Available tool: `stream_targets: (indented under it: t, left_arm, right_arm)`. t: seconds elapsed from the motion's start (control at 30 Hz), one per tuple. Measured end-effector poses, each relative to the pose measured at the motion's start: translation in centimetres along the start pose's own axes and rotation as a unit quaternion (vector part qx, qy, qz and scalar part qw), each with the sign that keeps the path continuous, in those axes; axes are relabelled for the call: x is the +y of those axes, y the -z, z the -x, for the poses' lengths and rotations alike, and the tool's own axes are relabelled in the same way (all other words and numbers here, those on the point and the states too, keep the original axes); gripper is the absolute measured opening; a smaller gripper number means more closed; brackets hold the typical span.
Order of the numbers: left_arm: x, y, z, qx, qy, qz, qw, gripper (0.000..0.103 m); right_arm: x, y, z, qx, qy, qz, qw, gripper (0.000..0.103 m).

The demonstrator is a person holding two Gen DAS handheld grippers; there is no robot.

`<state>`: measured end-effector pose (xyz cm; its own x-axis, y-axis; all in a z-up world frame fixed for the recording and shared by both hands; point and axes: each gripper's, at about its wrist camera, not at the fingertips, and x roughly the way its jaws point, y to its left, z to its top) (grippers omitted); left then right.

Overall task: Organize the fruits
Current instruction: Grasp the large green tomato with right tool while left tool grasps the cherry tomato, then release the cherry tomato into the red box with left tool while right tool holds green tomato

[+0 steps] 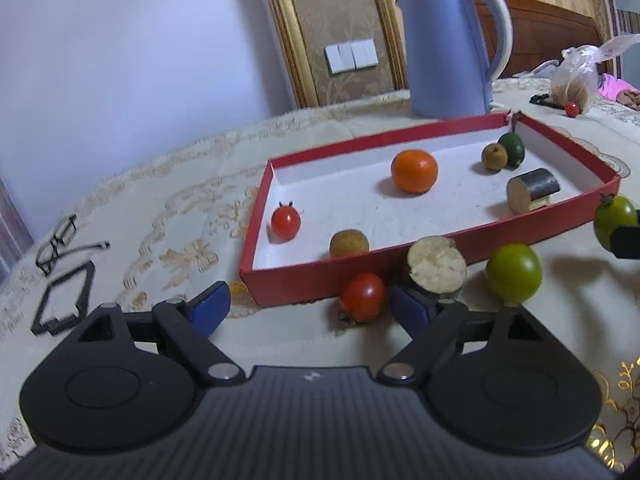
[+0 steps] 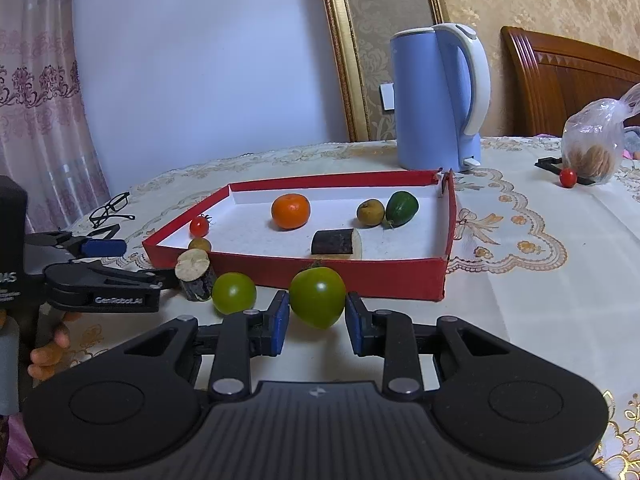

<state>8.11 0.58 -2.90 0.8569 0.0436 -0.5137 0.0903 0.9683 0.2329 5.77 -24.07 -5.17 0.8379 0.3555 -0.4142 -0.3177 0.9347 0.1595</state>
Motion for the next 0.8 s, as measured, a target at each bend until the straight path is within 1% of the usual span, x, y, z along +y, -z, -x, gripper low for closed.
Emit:
stream_targets:
  t: [0.07, 0.13, 0.17, 0.23, 0.33, 0.37, 0.6, 0.8]
  left_arm:
    - [0.3, 0.0, -0.5, 0.011, 0.018, 0.014, 0.9997, 0.074]
    - [0.5, -0.1, -0.8, 0.017, 0.039, 0.027, 0.9987, 0.061]
    - [0.6, -0.2, -0.9, 0.019, 0.048, 0.033, 0.9981, 0.057]
    - [0.8, -0.3, -1.0, 0.024, 0.067, 0.042, 0.9966, 0.040]
    - [1.0, -0.3, -1.0, 0.026, 0.089, 0.053, 0.9943, 0.025]
    - [0.9, -0.3, -1.0, 0.024, 0.091, 0.054, 0.9940, 0.024]
    - [1.6, 0.2, 0.4, 0.006, 0.080, 0.061, 0.9950, 0.023]
    - [2.5, -1.0, 2.3, -0.029, 0.060, 0.059, 0.9960, 0.023]
  right_arm:
    - [0.1, 0.0, 0.0, 0.000, -0.001, 0.001, 1.000, 0.030]
    - [0.1, 0.0, -0.1, 0.000, -0.001, 0.002, 1.000, 0.030]
    - [0.1, 0.0, 0.0, 0.000, -0.001, 0.002, 1.000, 0.030]
    - [0.2, -0.1, 0.0, -0.001, -0.001, 0.003, 1.000, 0.030]
    - [0.2, -0.1, 0.0, -0.001, -0.001, 0.003, 1.000, 0.030]
    - [0.3, -0.1, -0.1, -0.001, -0.001, 0.004, 1.000, 0.030]
    - [0.6, -0.2, 0.2, -0.006, -0.002, 0.008, 1.000, 0.030]
    - [1.2, -0.5, 0.6, -0.015, -0.008, 0.014, 1.000, 0.030]
